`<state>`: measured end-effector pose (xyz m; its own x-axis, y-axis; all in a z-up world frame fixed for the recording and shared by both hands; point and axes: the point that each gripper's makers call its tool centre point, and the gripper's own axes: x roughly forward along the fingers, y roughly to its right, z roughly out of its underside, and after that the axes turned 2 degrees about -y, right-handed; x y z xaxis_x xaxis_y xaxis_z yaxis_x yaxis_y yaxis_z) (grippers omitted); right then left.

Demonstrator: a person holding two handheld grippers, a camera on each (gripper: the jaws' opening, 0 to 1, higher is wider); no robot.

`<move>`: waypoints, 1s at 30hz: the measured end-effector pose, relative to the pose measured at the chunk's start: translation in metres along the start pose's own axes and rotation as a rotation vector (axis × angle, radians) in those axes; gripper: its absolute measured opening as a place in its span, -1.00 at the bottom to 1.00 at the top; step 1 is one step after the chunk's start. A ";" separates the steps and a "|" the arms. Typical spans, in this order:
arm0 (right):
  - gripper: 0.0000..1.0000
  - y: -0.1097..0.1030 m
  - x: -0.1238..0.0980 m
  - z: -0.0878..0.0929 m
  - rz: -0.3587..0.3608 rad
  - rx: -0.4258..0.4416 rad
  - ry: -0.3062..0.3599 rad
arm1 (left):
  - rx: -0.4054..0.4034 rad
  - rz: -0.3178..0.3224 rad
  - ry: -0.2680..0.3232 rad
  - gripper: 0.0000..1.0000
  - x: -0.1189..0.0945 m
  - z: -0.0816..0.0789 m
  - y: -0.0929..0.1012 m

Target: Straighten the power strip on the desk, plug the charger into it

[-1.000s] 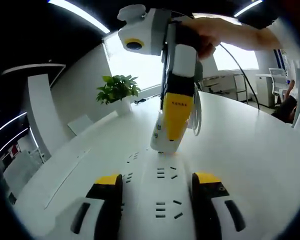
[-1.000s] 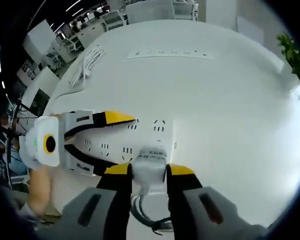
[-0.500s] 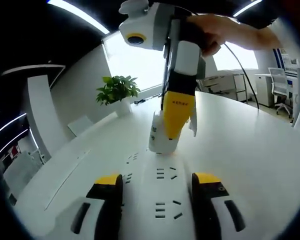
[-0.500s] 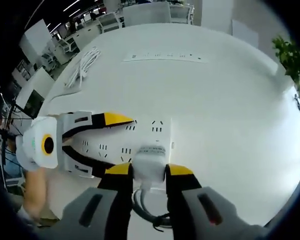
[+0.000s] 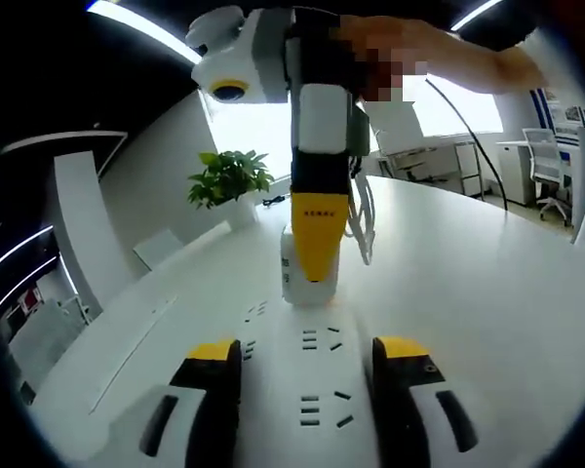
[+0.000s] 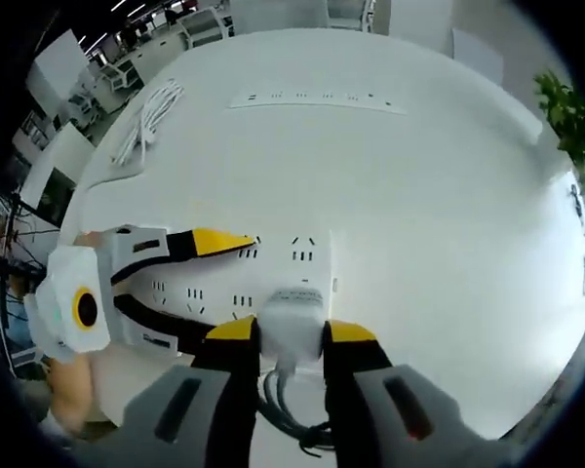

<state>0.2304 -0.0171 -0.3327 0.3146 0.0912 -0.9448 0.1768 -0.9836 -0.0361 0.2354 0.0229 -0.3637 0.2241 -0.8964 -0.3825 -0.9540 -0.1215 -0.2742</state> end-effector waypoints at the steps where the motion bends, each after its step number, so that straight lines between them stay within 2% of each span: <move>1: -0.53 0.000 0.001 0.000 0.011 -0.009 -0.004 | 0.000 -0.001 -0.001 0.13 0.000 0.000 0.000; 4: -0.52 0.002 0.004 -0.002 0.035 -0.011 -0.006 | 0.000 -0.008 -0.001 0.12 0.001 0.000 -0.001; 8: -0.52 0.005 0.006 0.000 0.010 0.019 -0.026 | -0.001 -0.011 -0.004 0.11 0.001 0.000 -0.002; 13: -0.51 0.002 0.005 0.002 0.009 0.008 -0.030 | -0.009 0.012 -0.022 0.11 -0.001 0.000 -0.002; 16: -0.51 0.003 0.005 0.002 0.005 0.010 -0.051 | 0.027 0.008 -0.128 0.10 -0.006 0.005 -0.003; 18: -0.51 0.004 0.005 0.001 -0.006 0.021 -0.069 | 0.075 -0.003 -0.166 0.14 -0.007 0.002 -0.006; 20: -0.50 0.003 0.005 0.004 -0.014 0.022 -0.082 | 0.074 0.014 -0.184 0.09 -0.009 -0.001 -0.003; 25: -0.50 0.003 0.005 0.002 -0.011 0.009 -0.103 | -0.039 0.082 -0.333 0.33 -0.008 0.007 -0.013; 27: -0.50 0.003 0.005 0.003 -0.008 0.002 -0.107 | -0.091 0.112 -0.369 0.40 -0.006 0.010 -0.014; 30: -0.50 0.003 0.005 0.001 -0.004 -0.008 -0.105 | -0.134 0.133 -0.386 0.50 -0.002 0.014 -0.016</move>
<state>0.2314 -0.0198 -0.3379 0.2142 0.0776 -0.9737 0.1854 -0.9819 -0.0374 0.2528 0.0330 -0.3706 0.1311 -0.6855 -0.7162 -0.9914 -0.0924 -0.0930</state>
